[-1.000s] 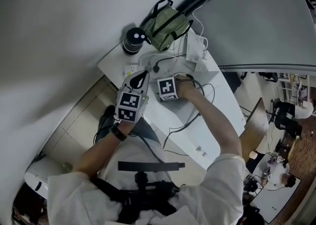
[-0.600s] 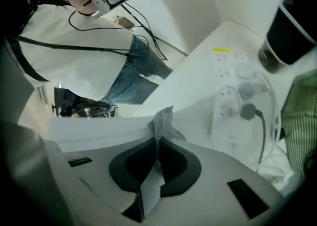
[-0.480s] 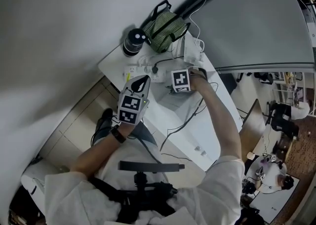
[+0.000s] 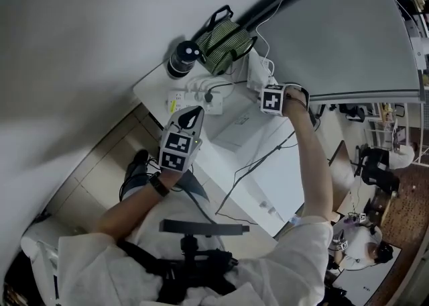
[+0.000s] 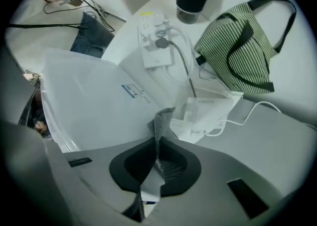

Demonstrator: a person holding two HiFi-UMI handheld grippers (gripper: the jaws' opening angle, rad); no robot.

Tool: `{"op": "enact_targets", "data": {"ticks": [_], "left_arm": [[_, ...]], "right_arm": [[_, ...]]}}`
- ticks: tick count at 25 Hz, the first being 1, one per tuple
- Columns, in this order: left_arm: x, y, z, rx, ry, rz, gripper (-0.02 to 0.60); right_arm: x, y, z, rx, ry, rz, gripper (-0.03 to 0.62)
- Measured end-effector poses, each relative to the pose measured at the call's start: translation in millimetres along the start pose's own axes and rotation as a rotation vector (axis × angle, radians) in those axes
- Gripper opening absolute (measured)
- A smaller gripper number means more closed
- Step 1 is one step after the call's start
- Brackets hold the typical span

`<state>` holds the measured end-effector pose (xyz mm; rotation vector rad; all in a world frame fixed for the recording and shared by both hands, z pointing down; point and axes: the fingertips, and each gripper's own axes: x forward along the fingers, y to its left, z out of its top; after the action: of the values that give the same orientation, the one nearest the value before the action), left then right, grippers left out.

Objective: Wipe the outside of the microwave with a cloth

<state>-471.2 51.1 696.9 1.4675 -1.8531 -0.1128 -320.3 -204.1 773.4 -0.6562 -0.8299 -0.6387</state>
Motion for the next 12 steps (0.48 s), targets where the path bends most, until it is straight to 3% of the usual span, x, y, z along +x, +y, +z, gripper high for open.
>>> {"op": "enact_targets", "data": {"ticks": [3,6,10,12], "left_arm": [[-4.6,-6.5,2.2,0.003,-0.004,-0.009,0.012],[-8.7,-14.2,1.1,0.005,-0.006,-0.018,0.012],[-8.6,-24.8,-2.4,0.010,-0.006,-0.040,0.012],[-11.1,-28.0,-3.2,0.011,-0.007,-0.048,0.012]], "right_arm": [[-22.2,37.8,28.7,-0.111,-0.049,0.001,0.011],[-47.9,89.8,76.4,-0.217,-0.196,0.046,0.011],[-86.3,163.4,134.1,-0.297,-0.467,0.253,0.011],[-106.0,189.5,150.0,-0.347,-0.552,0.336,0.011]]}}
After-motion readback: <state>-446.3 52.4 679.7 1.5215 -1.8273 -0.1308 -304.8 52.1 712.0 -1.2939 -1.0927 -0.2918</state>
